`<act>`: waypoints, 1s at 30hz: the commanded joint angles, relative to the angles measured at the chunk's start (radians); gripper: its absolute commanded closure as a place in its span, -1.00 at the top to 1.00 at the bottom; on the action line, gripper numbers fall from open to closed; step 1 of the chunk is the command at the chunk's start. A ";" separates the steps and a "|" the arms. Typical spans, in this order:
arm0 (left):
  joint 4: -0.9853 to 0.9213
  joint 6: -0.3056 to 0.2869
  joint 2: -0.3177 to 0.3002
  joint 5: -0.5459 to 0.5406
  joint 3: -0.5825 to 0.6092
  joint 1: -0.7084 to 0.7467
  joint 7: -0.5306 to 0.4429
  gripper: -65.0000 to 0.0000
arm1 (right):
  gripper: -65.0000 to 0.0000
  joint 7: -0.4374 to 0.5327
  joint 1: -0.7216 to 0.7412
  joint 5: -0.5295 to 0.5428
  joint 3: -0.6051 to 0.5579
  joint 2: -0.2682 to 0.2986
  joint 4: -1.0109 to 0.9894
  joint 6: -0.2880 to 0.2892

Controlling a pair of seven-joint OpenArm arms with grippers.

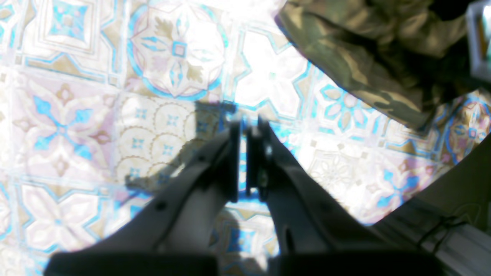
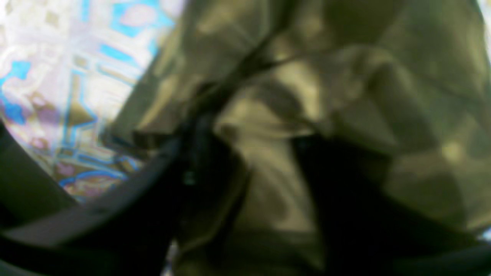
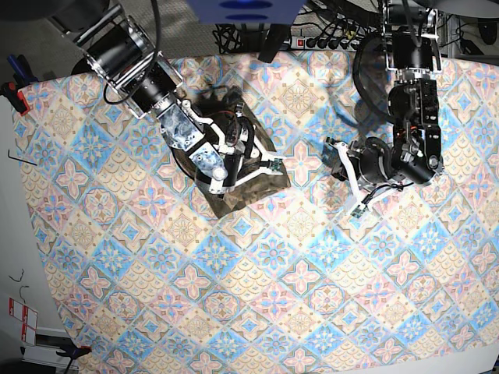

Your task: Fold the T-shirt properly

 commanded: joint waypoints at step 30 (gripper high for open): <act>0.024 -0.003 -0.059 -0.025 -0.152 0.023 -0.011 -1.00 | 0.09 0.207 0.155 0.011 0.005 -0.227 -0.003 0.002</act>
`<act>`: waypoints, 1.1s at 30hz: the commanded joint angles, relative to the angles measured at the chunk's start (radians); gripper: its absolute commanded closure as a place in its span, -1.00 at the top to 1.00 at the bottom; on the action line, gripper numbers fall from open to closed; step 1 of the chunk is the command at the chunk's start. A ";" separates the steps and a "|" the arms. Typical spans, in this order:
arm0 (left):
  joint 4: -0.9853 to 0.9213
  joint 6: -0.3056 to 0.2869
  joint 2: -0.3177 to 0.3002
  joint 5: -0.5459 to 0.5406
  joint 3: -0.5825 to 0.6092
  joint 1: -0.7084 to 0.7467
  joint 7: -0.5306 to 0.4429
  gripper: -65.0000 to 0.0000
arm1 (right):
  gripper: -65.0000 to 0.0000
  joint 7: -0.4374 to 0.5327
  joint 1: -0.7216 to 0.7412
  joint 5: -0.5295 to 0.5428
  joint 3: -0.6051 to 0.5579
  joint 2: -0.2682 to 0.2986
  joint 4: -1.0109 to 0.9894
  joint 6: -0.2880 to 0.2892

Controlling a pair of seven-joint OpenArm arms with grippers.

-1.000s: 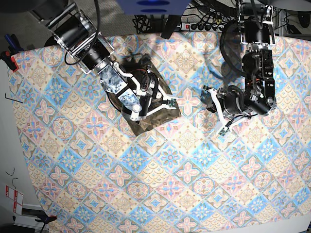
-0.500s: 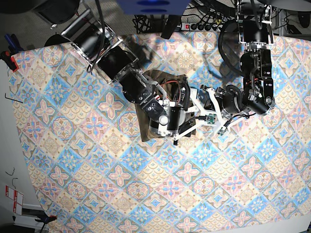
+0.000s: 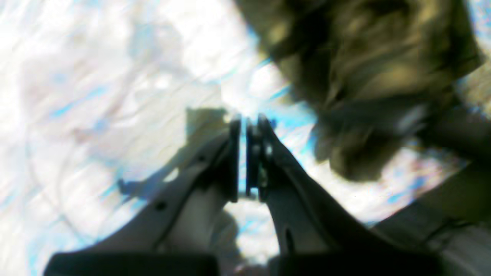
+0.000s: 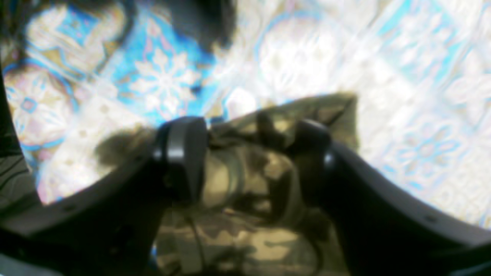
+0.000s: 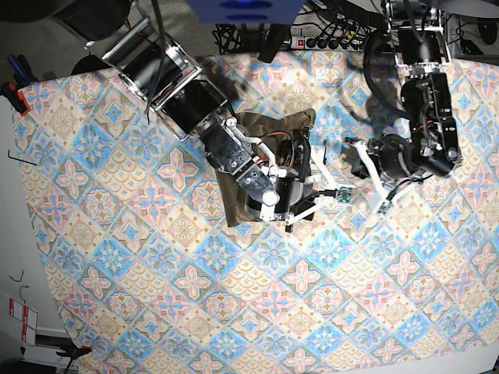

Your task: Fold the T-shirt properly

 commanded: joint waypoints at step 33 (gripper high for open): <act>0.018 0.001 -0.031 0.000 0.087 -0.015 -0.013 -1.00 | -0.83 -0.132 -0.177 0.139 0.471 0.144 0.300 -0.075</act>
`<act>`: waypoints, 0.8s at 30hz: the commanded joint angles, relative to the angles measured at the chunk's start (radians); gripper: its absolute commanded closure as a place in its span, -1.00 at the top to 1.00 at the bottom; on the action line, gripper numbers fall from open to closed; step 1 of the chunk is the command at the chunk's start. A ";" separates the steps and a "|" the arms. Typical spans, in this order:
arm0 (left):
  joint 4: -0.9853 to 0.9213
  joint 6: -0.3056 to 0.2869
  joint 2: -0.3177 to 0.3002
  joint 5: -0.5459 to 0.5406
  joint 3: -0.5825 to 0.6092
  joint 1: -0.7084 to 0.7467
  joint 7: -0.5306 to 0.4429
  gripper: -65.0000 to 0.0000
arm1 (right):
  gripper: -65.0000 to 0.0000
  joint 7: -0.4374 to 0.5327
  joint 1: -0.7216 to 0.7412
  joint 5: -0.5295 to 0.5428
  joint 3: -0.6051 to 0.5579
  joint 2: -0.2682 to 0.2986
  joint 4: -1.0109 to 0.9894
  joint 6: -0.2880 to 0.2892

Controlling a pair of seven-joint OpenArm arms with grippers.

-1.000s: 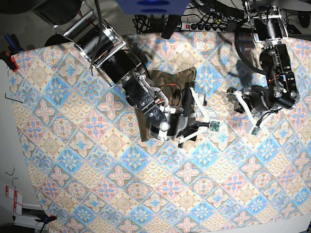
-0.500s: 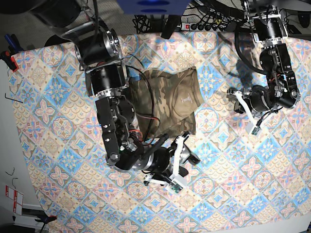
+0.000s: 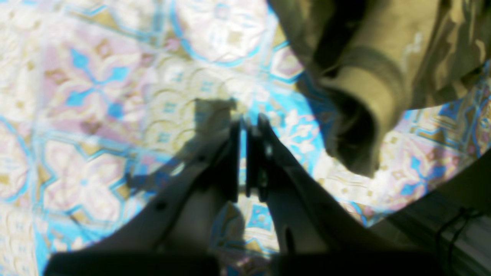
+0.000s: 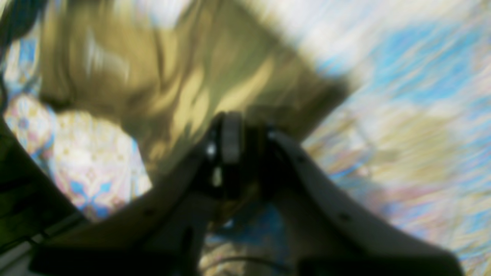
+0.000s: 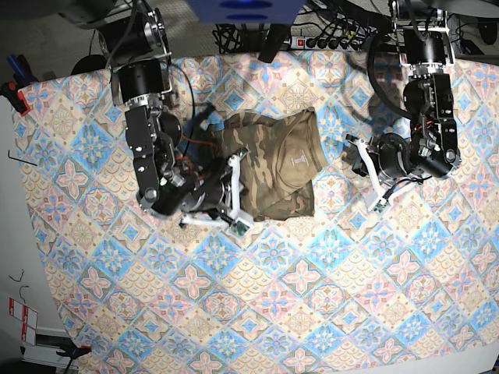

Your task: Fold the T-shirt properly

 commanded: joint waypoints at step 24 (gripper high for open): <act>-0.037 0.008 0.066 -0.007 0.237 -0.096 -0.081 -1.00 | -0.86 0.210 0.086 -0.253 -0.045 -0.080 -0.164 -0.001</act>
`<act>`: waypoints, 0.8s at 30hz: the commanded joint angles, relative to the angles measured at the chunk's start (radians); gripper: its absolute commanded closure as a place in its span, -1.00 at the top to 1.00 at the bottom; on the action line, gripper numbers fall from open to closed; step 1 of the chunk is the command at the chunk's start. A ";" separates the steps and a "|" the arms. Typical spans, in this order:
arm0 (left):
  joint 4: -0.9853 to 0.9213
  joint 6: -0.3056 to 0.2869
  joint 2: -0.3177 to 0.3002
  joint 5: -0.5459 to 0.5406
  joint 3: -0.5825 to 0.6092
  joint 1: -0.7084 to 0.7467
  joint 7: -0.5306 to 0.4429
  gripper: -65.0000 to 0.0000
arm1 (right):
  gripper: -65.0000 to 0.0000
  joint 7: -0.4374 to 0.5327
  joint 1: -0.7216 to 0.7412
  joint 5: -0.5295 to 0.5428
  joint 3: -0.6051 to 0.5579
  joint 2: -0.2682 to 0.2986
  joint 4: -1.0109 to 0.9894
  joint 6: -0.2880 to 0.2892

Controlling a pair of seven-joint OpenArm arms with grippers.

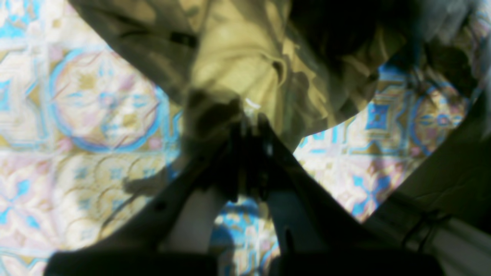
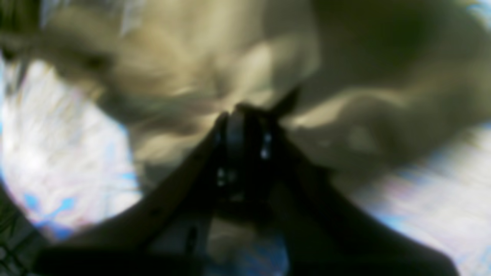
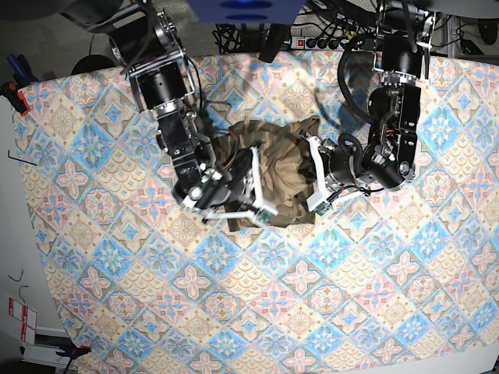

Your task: Fold the T-shirt properly

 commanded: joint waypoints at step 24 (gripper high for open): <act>-0.058 0.002 0.002 -0.010 0.116 -0.133 -0.137 -1.00 | -0.86 -0.064 -0.056 0.005 0.097 0.088 0.306 -0.003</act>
